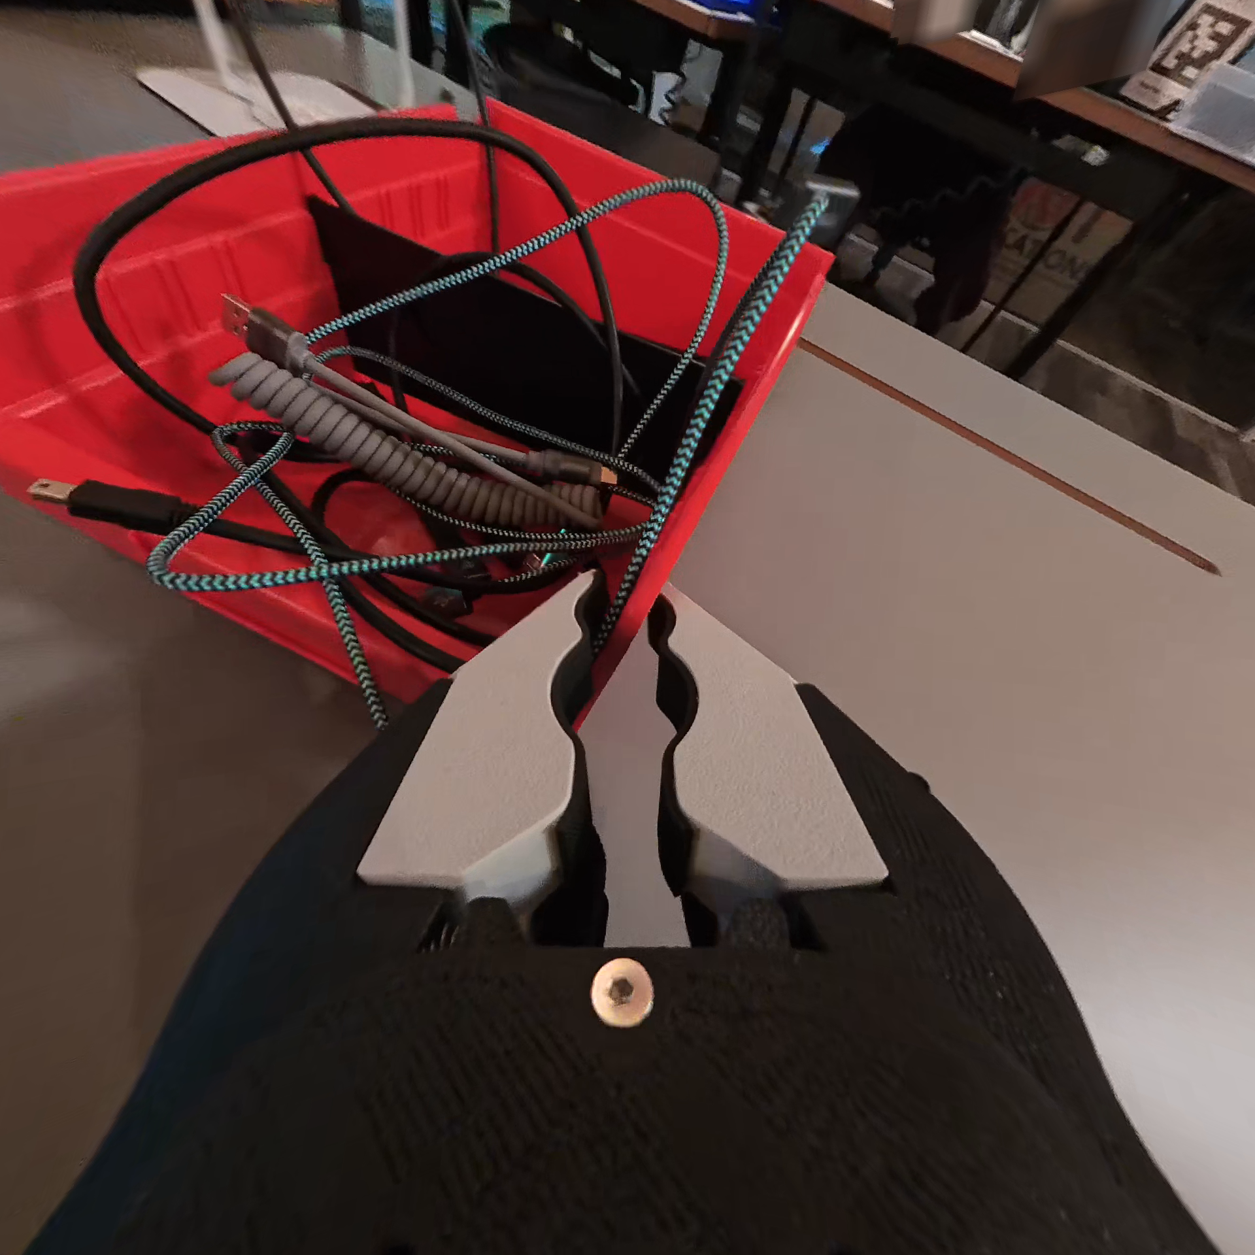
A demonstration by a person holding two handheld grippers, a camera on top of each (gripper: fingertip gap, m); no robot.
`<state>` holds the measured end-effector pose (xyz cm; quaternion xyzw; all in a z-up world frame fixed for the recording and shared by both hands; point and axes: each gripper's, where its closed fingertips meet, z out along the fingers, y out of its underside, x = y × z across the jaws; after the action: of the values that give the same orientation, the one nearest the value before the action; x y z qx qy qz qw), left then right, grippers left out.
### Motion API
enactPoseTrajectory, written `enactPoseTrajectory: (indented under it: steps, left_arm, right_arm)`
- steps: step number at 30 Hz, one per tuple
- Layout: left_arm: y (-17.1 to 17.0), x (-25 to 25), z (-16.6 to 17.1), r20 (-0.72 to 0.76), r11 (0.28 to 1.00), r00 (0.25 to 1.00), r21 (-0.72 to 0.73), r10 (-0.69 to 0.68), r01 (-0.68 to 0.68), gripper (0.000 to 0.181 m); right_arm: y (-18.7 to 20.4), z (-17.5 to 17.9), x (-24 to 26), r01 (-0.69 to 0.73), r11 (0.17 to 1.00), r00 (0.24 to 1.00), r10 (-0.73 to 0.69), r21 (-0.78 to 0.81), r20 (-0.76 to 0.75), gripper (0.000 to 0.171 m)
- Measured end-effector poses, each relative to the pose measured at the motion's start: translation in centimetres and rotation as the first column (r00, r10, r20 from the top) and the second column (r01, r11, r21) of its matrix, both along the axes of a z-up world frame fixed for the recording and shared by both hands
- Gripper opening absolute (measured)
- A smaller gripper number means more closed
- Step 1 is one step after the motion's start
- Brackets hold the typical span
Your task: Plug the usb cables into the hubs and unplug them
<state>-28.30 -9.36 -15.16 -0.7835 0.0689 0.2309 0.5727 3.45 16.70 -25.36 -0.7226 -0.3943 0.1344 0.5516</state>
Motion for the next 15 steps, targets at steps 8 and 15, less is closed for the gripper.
enactPoseTrajectory:
  steps: [8,15]
  left_arm:
    - [0.0,4.4,5.3,-0.099,0.99,0.99,0.094,-0.098,0.108,0.006]
    - [3.3,12.7,9.2,-0.2,0.921,0.913,0.095,-0.355,0.378,0.005]
  right_arm:
    - [-5.3,1.2,-8.6,-0.264,0.963,0.949,0.251,-0.049,-0.194,0.066]
    - [-5.9,11.2,2.9,-0.061,0.921,0.875,0.234,0.385,-0.423,0.077]
